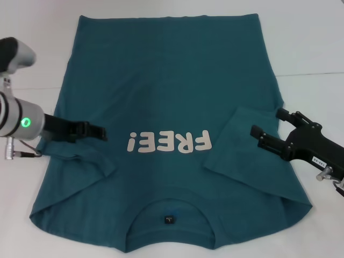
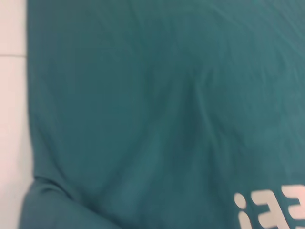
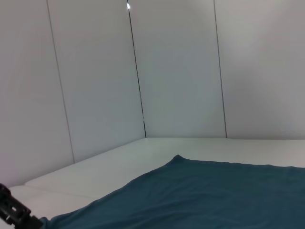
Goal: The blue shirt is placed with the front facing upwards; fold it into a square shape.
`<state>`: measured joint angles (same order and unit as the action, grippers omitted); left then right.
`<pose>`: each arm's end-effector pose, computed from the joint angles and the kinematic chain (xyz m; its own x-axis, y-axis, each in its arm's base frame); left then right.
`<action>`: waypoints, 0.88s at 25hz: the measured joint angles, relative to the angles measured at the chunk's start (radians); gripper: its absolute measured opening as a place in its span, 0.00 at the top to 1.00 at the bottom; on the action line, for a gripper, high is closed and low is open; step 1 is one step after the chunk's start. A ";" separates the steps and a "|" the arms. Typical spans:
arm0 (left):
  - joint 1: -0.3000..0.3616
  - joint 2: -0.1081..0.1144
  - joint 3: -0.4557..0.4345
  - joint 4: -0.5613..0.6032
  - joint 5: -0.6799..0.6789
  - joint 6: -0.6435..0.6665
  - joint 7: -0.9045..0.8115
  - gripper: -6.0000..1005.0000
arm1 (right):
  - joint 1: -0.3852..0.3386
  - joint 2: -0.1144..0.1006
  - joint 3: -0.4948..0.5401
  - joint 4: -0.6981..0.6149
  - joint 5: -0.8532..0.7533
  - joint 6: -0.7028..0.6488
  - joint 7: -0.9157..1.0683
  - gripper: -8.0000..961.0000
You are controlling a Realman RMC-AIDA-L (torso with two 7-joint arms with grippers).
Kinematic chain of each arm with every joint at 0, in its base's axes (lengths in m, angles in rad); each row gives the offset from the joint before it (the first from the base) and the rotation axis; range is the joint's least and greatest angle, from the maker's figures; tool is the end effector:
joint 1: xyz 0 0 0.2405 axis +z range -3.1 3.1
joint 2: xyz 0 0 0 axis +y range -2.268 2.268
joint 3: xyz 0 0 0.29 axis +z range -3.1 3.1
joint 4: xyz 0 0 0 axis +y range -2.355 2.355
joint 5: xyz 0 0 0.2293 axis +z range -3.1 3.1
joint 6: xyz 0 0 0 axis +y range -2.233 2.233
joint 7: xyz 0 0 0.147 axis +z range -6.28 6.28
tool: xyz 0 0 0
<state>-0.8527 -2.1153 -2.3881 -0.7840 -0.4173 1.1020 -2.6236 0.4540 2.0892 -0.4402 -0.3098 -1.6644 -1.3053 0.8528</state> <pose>-0.2541 0.4786 -0.0158 0.3948 0.8547 0.3372 0.8717 -0.2325 -0.4313 0.3608 0.3510 -0.0296 0.6795 -0.1518 -0.7178 -0.6457 -0.5881 -0.4870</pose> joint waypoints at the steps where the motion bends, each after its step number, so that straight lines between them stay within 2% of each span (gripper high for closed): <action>1: 0.005 0.001 -0.008 -0.007 0.000 -0.001 0.000 0.27 | 0.000 0.000 0.000 0.000 0.000 0.000 0.000 0.02; 5: 0.026 0.008 -0.042 -0.027 0.000 -0.018 -0.007 0.17 | 0.000 0.000 0.000 0.000 0.001 0.000 0.000 0.02; 7: 0.034 0.020 -0.070 -0.022 0.000 -0.026 -0.019 0.13 | 0.001 0.000 0.000 0.000 0.002 0.000 0.000 0.02; 11: 0.054 0.039 -0.110 -0.009 0.000 -0.041 -0.038 0.13 | 0.002 0.000 0.001 0.000 0.002 0.000 0.000 0.02; 22: 0.082 0.054 -0.117 0.042 0.003 -0.106 -0.067 0.15 | 0.006 0.000 0.002 -0.002 0.002 0.000 0.000 0.02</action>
<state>-0.7707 -2.0613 -2.5049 -0.7419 -0.4146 0.9957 -2.6902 0.4600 2.0892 -0.4387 -0.3114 -1.6628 -1.3054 0.8528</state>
